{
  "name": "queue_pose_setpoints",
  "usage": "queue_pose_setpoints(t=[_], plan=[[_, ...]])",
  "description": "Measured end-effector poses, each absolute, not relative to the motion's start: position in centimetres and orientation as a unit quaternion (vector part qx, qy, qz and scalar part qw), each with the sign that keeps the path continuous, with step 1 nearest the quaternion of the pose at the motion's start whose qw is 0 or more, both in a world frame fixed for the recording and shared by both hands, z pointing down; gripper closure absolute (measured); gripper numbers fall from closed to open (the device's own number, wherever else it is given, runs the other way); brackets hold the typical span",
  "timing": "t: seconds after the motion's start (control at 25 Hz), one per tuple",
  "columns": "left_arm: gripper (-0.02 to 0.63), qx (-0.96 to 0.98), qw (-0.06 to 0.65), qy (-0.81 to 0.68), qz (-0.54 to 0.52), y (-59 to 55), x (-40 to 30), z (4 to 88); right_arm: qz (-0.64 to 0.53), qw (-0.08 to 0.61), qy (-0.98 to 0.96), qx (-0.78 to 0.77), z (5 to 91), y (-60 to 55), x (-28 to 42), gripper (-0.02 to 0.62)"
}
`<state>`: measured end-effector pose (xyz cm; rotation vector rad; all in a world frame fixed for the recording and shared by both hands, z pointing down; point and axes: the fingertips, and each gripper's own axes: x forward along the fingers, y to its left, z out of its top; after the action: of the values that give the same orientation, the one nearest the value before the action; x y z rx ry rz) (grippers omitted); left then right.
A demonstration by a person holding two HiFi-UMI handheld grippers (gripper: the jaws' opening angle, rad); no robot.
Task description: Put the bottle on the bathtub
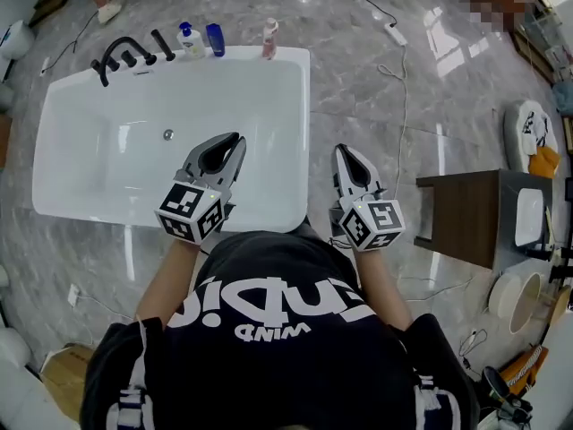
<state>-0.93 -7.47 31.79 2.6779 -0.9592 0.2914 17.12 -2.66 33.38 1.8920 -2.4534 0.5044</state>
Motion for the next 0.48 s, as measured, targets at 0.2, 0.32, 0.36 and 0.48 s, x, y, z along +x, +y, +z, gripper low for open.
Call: queue_pose_setpoints(t=[0.2,0.32,0.36,0.48], plan=[[0.597,0.926,0.115,-0.345,0.103,-5.1,-1.9,32.0,0.146,-0.002,-0.772,0.618,33.3,-0.5,17.2,0.569],[0.598,0.925,0.117,-0.348,0.099,-4.7,-2.2,32.4,0.143,-0.007,-0.770,0.622,33.6,0.0,17.0,0.569],[0.598,0.925,0.118,-0.349,0.098,-4.7,-2.2,32.5,0.143,-0.006,-0.771,0.621,33.7,0.1,16.8,0.569],[0.598,0.923,0.126,-0.351,0.097,-4.6,-2.5,32.6,0.140,-0.003,-0.771,0.621,33.8,0.5,16.4,0.571]])
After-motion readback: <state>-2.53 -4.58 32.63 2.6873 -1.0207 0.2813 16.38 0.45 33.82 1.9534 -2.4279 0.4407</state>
